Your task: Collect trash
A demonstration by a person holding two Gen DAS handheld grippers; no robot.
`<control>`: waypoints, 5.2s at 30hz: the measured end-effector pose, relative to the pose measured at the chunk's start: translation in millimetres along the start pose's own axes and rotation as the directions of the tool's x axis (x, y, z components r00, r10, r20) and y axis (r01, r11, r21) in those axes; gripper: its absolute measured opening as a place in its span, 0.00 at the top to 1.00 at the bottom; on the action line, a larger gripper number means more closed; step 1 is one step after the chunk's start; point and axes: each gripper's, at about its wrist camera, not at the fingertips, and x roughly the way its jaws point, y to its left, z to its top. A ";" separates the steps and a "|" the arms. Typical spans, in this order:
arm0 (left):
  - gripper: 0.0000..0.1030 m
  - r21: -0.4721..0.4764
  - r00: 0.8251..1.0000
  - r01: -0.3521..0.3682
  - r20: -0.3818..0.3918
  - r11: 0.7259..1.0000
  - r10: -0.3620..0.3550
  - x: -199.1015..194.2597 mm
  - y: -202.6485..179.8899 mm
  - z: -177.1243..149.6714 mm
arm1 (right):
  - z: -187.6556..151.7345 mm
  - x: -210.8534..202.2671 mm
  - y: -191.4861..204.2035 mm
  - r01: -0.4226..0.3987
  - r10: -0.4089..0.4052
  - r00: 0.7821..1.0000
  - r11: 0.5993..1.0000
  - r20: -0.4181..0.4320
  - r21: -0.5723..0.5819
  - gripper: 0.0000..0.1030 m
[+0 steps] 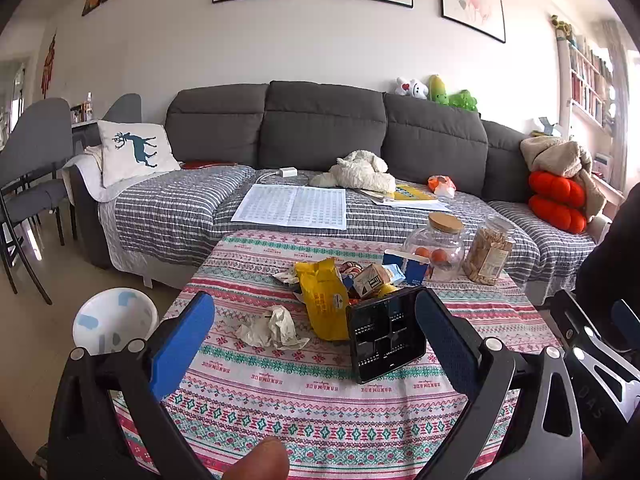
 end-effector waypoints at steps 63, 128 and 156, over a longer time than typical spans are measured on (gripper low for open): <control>0.05 -0.001 1.000 -0.005 -0.009 1.000 0.005 1.9 1.0 -3.2 | -2.1 1.6 0.4 -0.011 0.011 1.000 1.000 -0.003 0.010 0.07; 0.06 -0.202 0.722 -0.100 -0.689 0.974 -0.069 257.3 77.9 -39.6 | -82.3 150.7 -59.6 -0.181 0.298 0.802 0.947 -0.517 0.265 0.06; 0.70 -0.193 0.898 0.059 -0.418 0.979 -0.137 175.9 140.8 26.0 | 6.8 223.3 200.5 -0.700 0.358 0.649 0.626 -0.671 -0.343 0.28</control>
